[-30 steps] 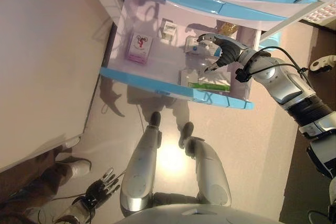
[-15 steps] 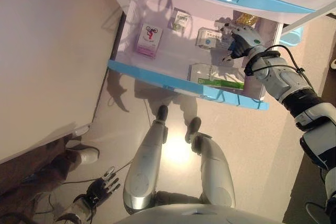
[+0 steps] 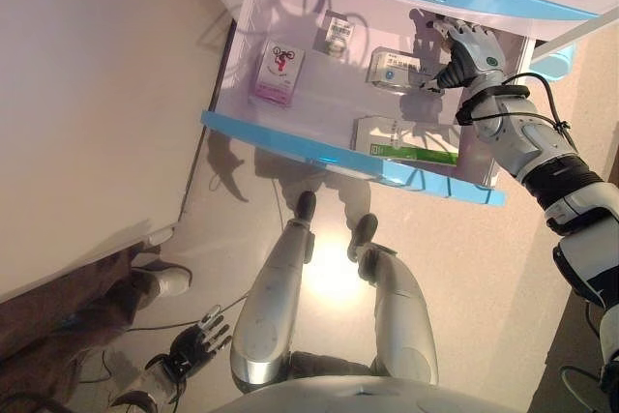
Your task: Open the drawer and pick up the medicine
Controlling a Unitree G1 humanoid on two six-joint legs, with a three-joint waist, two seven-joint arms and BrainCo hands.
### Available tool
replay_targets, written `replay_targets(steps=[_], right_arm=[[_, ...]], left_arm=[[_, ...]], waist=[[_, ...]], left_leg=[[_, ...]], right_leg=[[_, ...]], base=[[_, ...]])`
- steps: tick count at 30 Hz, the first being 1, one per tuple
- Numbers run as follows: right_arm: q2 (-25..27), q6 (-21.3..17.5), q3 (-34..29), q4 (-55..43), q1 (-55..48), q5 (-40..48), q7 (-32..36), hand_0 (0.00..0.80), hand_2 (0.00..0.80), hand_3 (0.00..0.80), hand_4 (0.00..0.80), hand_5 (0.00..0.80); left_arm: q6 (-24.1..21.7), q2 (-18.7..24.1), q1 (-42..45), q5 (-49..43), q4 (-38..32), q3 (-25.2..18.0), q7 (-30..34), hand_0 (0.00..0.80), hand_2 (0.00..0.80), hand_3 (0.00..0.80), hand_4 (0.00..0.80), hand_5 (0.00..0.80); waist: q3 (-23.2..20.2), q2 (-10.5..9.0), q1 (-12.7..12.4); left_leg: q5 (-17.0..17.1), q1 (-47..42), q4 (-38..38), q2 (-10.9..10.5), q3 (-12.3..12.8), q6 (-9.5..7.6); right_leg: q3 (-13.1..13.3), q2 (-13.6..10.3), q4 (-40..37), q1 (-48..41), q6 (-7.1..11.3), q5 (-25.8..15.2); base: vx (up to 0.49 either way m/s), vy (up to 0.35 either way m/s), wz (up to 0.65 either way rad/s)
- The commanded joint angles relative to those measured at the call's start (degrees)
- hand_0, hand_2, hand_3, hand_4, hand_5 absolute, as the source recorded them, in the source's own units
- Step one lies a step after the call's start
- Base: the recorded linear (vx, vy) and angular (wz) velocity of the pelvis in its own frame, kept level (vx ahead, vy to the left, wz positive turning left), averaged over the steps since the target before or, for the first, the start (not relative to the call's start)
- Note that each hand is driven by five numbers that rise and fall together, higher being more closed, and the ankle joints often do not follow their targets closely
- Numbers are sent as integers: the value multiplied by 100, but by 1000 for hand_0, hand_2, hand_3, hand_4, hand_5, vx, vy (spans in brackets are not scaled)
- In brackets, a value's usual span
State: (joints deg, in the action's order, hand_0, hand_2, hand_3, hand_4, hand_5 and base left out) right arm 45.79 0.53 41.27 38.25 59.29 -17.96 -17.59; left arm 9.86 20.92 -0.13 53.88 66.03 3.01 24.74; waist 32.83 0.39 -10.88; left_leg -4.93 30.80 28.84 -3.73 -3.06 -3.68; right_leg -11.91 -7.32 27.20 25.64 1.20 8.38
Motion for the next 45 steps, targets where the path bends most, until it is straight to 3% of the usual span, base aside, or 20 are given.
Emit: replay_targets(steps=[1,8,17,35,45], right_arm=[[84,4,-128,150,454,477,177,0,0,0,0,0],[-148,41,-114,596,609,834,578,0,0,0,0,0],[-329,58,-62,977,674,608,688,0,0,0,0,0],[-543,140,553,1422,975,-520,663,0,0,0,0,0],[-747,336,814,1839,1040,-814,1320,0,0,0,0,0]], left_arm=[[66,94,447,-191,-144,234,59,0,0,0,0,0],[95,80,374,-134,-41,277,83,0,0,0,0,0],[63,24,350,-194,19,320,106,0,0,0,0,0],[28,-65,315,-223,12,418,76,0,0,0,0,0],[45,-72,322,-329,53,429,91,0,0,0,0,0]], waist=[[-303,214,-58],[-303,291,-107],[-303,373,-176],[-303,492,-338],[-303,548,-433]], left_leg=[[-314,-407,-768,-79,292,-232],[-279,-340,-754,-102,264,-224],[-288,-234,-637,-138,237,-225],[-207,17,-509,-197,132,-209],[-167,38,-500,-208,94,-194]], right_leg=[[185,-37,297,213,256,-330],[154,-55,319,269,210,-273],[103,-104,400,337,151,-201],[-1,-133,489,501,76,-36],[-60,-169,550,517,40,17]], base=[[0,0,0],[0,0,0],[0,0,0],[5,0,3],[2,2,1]])
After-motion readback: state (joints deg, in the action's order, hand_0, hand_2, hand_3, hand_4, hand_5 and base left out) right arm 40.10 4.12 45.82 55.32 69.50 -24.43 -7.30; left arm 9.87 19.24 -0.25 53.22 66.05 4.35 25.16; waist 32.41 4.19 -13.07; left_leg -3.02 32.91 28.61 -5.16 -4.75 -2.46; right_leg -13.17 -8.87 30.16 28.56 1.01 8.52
